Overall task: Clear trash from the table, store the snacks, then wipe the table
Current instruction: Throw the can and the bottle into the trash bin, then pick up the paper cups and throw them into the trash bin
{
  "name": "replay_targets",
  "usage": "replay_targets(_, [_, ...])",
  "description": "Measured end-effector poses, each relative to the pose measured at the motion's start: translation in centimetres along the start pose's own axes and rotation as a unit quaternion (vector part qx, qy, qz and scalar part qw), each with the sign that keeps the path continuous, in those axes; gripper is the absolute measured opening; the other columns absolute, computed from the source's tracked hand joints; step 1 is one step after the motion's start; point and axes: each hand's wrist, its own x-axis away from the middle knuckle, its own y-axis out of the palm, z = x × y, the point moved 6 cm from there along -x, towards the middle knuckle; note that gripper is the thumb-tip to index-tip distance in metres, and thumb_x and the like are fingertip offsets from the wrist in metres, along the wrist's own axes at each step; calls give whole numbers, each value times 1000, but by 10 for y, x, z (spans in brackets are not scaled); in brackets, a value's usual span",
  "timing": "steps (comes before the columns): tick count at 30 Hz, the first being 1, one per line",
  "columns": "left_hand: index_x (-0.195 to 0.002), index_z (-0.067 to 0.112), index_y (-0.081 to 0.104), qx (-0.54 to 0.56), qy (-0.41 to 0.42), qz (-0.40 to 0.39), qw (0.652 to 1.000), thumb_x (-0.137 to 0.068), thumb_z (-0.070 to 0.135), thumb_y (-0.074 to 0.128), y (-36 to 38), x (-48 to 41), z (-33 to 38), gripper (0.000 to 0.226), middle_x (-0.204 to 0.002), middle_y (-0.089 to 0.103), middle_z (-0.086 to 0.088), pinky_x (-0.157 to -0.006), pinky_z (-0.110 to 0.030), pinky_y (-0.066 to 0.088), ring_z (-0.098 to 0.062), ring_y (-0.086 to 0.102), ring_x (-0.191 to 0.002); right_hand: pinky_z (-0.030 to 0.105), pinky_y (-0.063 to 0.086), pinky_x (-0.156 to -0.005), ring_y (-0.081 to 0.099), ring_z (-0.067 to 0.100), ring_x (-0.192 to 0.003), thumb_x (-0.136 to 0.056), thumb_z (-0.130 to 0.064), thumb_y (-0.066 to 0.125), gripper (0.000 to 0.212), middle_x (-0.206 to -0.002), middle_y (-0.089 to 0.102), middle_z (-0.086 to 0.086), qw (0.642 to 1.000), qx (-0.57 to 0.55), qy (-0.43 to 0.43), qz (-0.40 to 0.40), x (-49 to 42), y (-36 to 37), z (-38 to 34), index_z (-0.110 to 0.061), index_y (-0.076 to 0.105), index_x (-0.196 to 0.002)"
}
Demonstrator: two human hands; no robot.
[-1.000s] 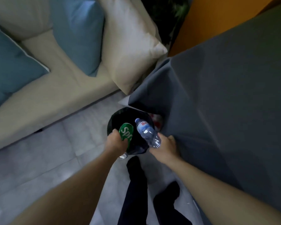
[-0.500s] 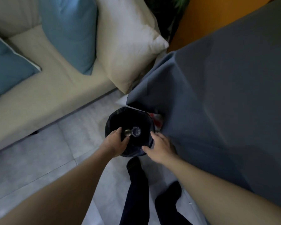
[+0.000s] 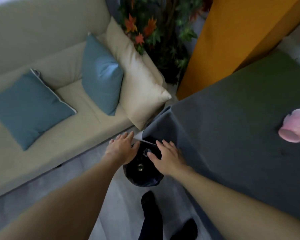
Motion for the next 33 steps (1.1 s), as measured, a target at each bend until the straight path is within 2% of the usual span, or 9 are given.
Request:
replay_targets(7, [-158,22,22,-21,34,66,997,-103,51,34,-98,38,36,64,-164,27,-8,-119,-50,26,-31,29,-148,41,15,-122,7,22,-152,-96,-69,30,76,-165,13,-3,997,15,-48,65,44,-90,-35,-27,17,-158])
replay_targets(11, [-159,24,20,-33,63,103,992,-102,55,30,-143,56,64,66,-164,28,-6,-120,-53,24,-30,29,-148,45,18,-121,4,22,-152,-95,-70,31,77,-166,12,-4,993,-8,-47,107,69,-138,-34,-27,17,-158])
replay_targets(15, [-160,24,18,-50,110,117,986,-103,55,27,-174,73,107,66,-165,24,-6,-121,-53,21,-30,26,-150,47,13,-121,3,24,-152,-94,-72,29,78,-166,11,-2,988,-13,-16,155,95,-181,-14,-29,16,-158])
replay_targets(21, [-160,22,18,-63,174,124,975,-102,56,27,-187,91,178,68,-163,29,-6,-121,-50,22,-28,27,-149,53,7,-121,2,26,-153,-93,-75,24,79,-166,10,-2,979,15,33,201,140,-228,39,-30,15,-158])
replay_targets(24, [-161,24,13,-75,190,113,972,-102,59,26,-185,97,219,70,-166,22,-5,-122,-48,22,-28,24,-151,54,7,-121,3,27,-153,-91,-77,23,81,-166,10,-1,973,16,59,222,158,-243,72,-30,15,-158])
replay_targets(30, [-161,27,10,-89,224,82,967,-102,61,26,-168,108,299,70,-168,14,-1,-124,-48,15,-27,14,-154,58,10,-120,6,28,-152,-91,-77,26,81,-165,14,0,958,-21,109,264,198,-258,142,-31,20,-156])
replay_targets(33, [-161,28,10,-100,246,68,962,-102,62,26,-155,107,339,70,-168,14,-2,-124,-50,15,-27,15,-154,60,17,-118,11,30,-151,-90,-77,24,80,-164,19,1,949,-8,136,283,216,-264,178,-30,24,-155])
